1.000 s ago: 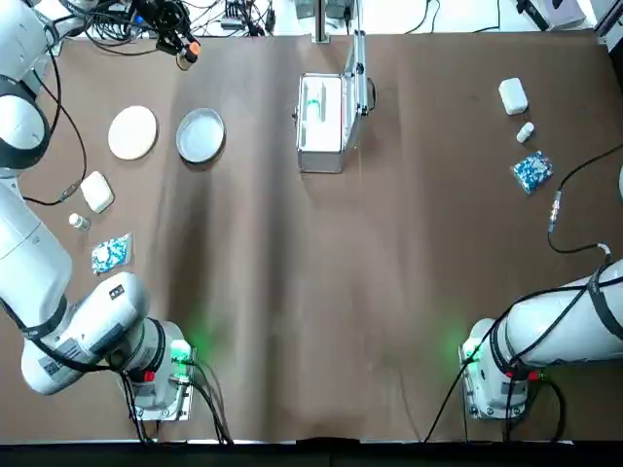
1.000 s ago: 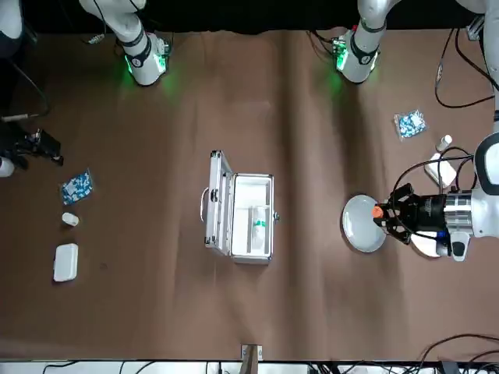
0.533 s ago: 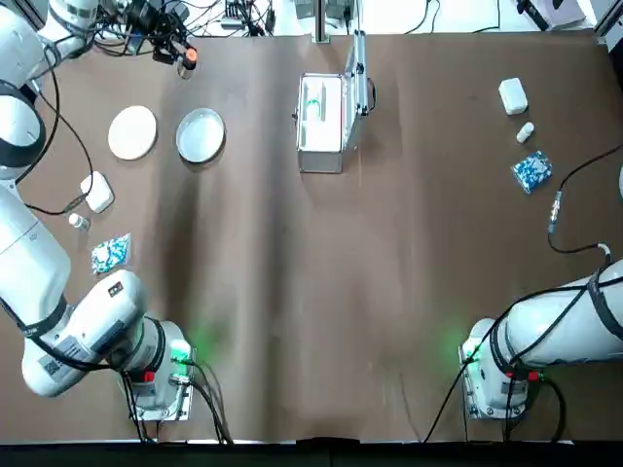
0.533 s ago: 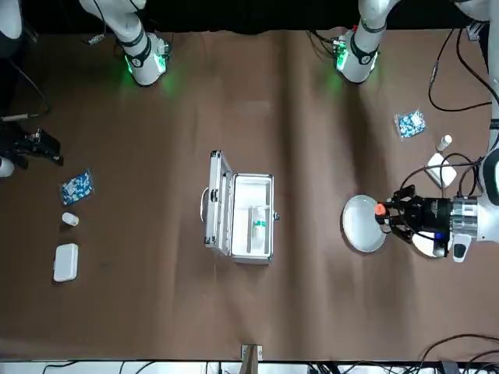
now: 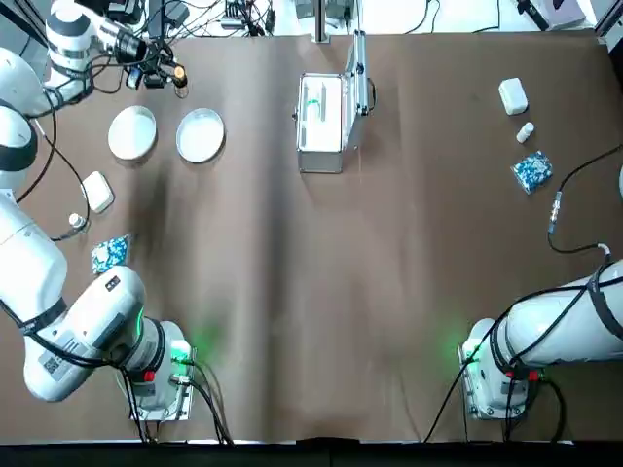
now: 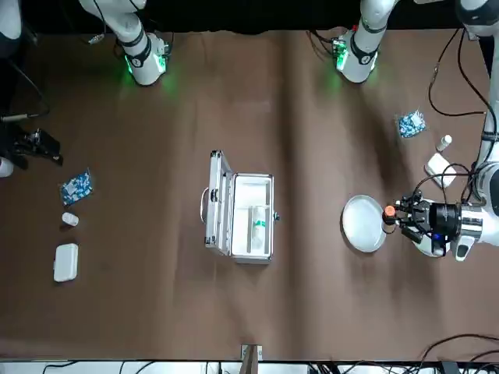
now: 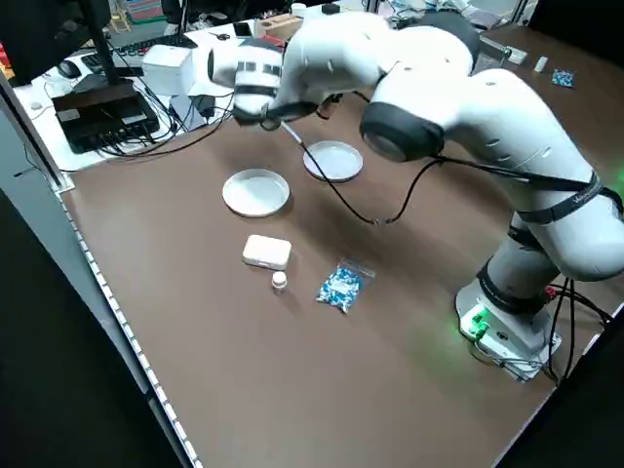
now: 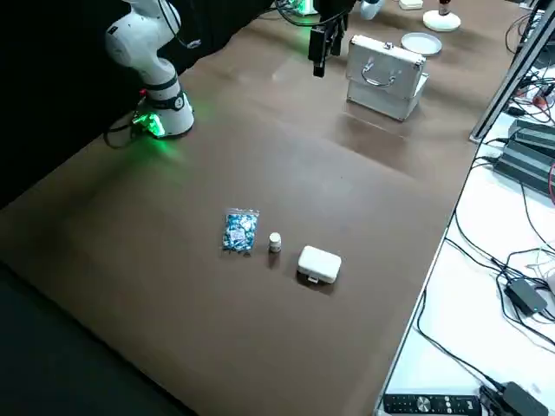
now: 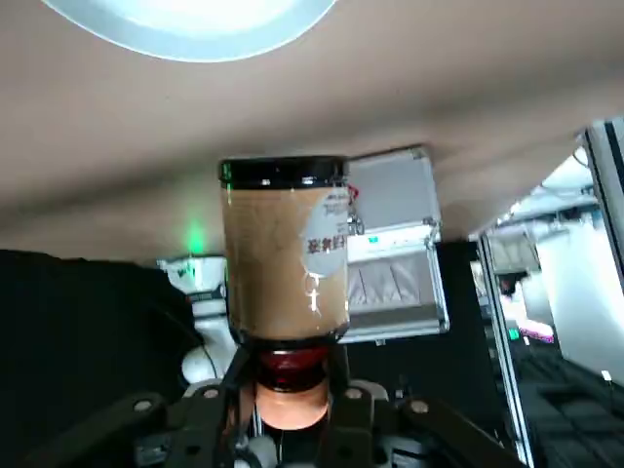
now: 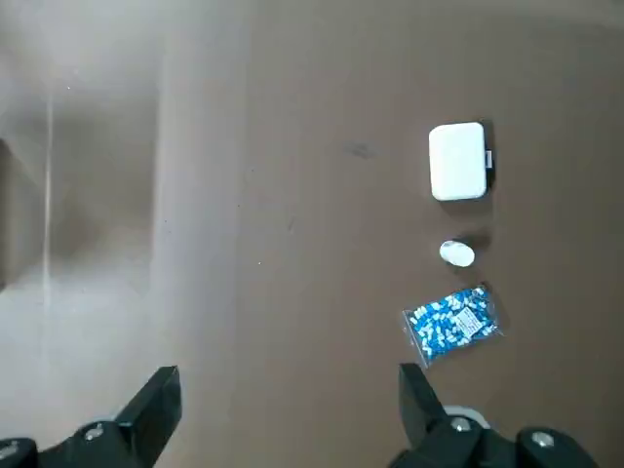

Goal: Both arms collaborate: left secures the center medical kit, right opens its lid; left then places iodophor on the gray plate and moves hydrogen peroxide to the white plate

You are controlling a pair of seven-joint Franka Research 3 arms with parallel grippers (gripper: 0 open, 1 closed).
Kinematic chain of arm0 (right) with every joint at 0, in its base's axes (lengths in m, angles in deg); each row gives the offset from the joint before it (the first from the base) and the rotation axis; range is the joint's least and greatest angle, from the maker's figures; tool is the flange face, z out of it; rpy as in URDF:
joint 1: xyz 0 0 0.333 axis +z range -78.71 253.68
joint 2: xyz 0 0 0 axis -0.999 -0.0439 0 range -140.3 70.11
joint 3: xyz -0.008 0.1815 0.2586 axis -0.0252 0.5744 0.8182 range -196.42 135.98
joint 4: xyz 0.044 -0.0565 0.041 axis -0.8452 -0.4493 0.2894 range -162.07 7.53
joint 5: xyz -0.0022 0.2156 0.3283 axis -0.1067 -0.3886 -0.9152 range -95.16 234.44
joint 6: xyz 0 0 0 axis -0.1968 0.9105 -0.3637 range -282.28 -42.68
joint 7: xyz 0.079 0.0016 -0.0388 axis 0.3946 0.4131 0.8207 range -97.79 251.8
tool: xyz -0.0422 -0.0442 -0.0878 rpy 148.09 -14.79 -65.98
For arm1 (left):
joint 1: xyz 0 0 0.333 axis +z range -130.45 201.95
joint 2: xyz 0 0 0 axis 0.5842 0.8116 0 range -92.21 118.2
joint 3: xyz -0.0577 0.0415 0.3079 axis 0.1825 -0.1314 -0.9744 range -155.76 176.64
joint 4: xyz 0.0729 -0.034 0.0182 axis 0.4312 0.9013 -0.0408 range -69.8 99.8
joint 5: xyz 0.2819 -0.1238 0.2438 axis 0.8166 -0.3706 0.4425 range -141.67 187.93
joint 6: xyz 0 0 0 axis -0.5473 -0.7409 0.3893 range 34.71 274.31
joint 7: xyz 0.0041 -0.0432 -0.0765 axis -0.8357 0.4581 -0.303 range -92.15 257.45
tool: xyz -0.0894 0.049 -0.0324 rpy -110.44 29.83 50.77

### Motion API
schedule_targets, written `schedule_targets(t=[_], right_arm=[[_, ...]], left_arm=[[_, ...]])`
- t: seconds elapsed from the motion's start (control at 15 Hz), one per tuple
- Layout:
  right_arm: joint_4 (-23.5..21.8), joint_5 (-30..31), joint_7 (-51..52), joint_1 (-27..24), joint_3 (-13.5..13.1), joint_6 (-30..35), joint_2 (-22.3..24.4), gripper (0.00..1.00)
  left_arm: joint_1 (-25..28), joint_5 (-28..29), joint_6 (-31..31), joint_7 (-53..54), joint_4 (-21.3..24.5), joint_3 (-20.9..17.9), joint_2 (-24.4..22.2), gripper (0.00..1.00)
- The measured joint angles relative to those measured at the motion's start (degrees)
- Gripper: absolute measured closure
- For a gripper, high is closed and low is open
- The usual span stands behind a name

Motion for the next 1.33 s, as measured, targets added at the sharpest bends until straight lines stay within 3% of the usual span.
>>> schedule_targets(t=[0.4,1.33], right_arm=[[0.0,0.0,0.0,0.2,0.1,0.0,0.0,0.01],[0.1,0.0,0.0,0.1,-0.4,0.9,0.0,0.01]], left_arm=[[0.7,-3.4,-1.5,5.4,0.0,-0.7,5.7,0.67],[0.6,-8.5,-5.2,9.1,0.5,-6.6,11.4,0.67]])
